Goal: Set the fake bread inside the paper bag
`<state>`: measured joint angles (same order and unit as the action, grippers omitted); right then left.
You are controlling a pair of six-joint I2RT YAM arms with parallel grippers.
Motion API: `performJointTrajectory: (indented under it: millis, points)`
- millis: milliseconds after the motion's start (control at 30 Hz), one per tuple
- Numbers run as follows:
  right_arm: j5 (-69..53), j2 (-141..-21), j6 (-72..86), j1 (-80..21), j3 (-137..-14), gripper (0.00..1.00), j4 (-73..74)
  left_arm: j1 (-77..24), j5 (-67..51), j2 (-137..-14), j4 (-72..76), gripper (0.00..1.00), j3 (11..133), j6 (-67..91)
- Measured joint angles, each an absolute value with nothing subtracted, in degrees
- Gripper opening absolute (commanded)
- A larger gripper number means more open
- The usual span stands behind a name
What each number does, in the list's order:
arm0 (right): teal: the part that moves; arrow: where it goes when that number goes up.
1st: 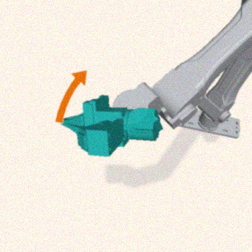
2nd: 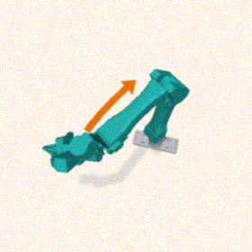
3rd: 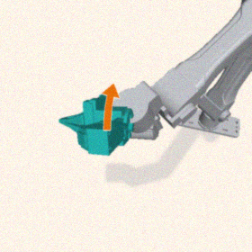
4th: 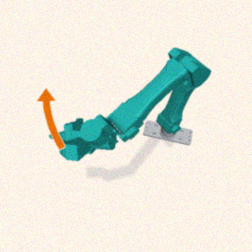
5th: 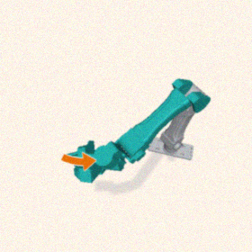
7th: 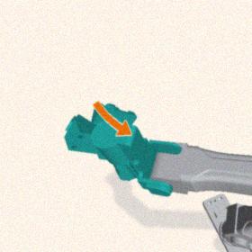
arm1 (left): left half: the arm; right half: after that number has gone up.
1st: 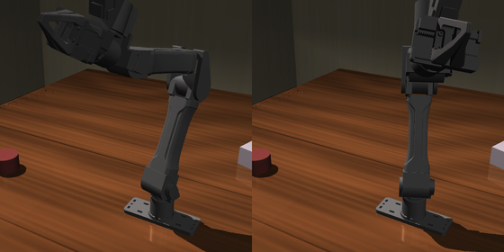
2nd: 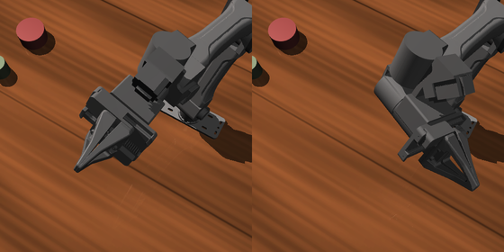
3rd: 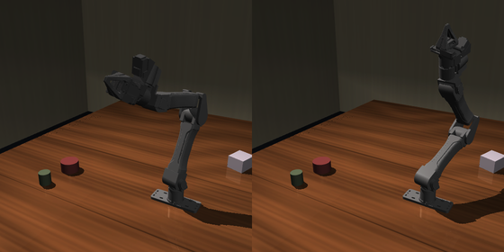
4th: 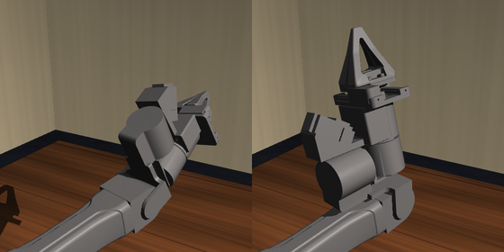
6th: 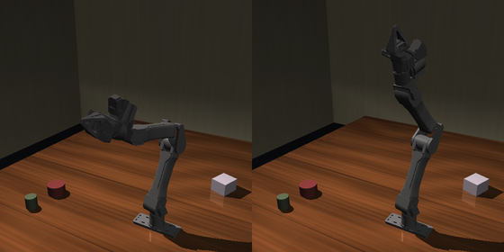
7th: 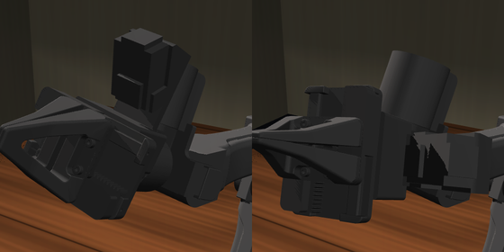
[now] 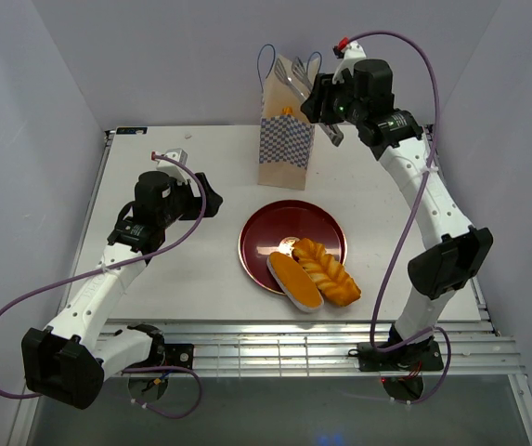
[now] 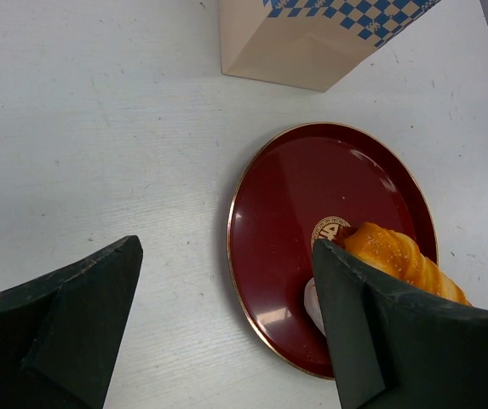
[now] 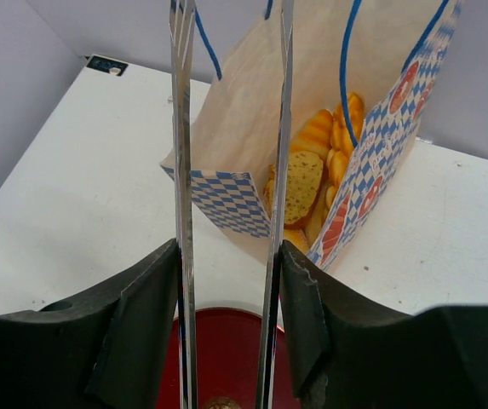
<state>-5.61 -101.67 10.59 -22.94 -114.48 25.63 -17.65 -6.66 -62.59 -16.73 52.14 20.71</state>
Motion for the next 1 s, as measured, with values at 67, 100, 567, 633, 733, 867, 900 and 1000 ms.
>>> performJointTrajectory:
  millis: [67, 100, 567, 633, 733, 867, 900, 1000]
  points:
    - [-6.7, -100.18, 10.76, -22.94, -113.6, 0.54, 25.32, -17.65, -6.7, -62.59, -16.73, 0.95, 52.14, 20.56]
    - [-7.38, -98.89, 10.94, -22.94, -112.71, 0.54, 25.21, -17.65, -6.66, -62.59, -16.73, 0.96, 52.14, 20.62]
    - [-15.11, -76.34, 10.83, -24.56, -90.61, 0.55, 23.05, -17.65, -6.39, -62.59, -16.73, 0.96, 52.14, 20.67]
    - [-15.18, -72.75, 10.55, -25.69, -85.21, 0.55, 23.29, -17.65, -6.35, -62.59, -16.75, 0.96, 52.14, 20.67]
    - [-15.25, -67.64, 10.22, -27.4, -77.43, 0.54, 24.43, -17.65, -6.22, -62.59, -16.73, 0.96, 52.14, 20.67]
    - [-15.22, -62.39, 10.04, -29.32, -68.86, 0.54, 27.07, -17.65, -5.82, -62.59, -16.73, 0.95, 52.14, 20.64]
    - [-15.22, -61.45, 10.09, -29.63, -67.18, 0.55, 27.27, -17.65, -5.67, -62.59, -16.75, 0.95, 52.14, 20.64]
    - [-15.2, -57.43, 10.13, -30.76, -60.77, 0.54, 28.53, -17.65, -5.23, -62.59, -16.75, 0.95, 52.14, 20.64]
